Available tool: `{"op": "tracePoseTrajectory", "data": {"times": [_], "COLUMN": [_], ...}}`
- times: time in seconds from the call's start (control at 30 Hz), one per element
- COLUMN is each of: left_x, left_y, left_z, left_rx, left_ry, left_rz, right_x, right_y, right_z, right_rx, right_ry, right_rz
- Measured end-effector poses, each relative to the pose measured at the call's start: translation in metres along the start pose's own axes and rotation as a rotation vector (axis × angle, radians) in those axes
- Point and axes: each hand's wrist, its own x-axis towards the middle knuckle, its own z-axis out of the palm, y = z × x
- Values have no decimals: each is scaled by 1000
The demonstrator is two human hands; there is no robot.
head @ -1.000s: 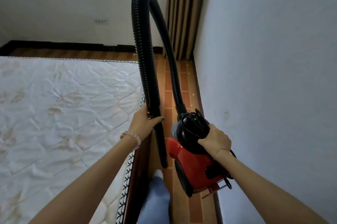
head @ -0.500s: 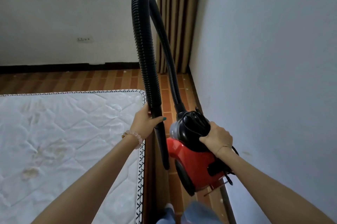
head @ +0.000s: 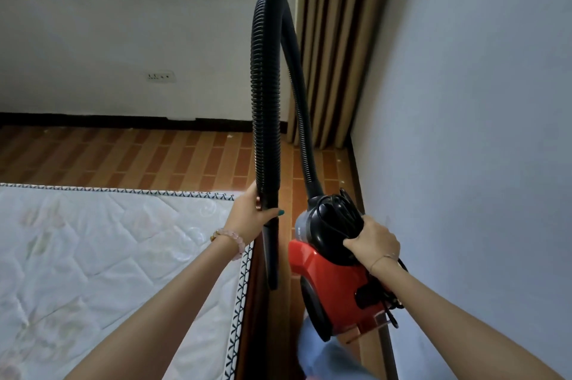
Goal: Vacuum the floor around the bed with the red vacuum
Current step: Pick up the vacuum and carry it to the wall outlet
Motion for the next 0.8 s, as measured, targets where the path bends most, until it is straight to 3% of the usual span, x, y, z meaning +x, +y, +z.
{"op": "tracePoseTrajectory", "data": {"times": [0.4, 0.8], "left_x": [213, 416], "left_y": [30, -4], "left_z": [0, -30], "left_rx": [-23, -44], "left_ry": [140, 140], "left_rz": [-91, -182], "right_x": [222, 413], "right_y": [-49, -125], "right_z": [-41, -24], "right_rx": [-66, -150], "right_ry": [-45, -143], "right_rz": [-103, -86]}}
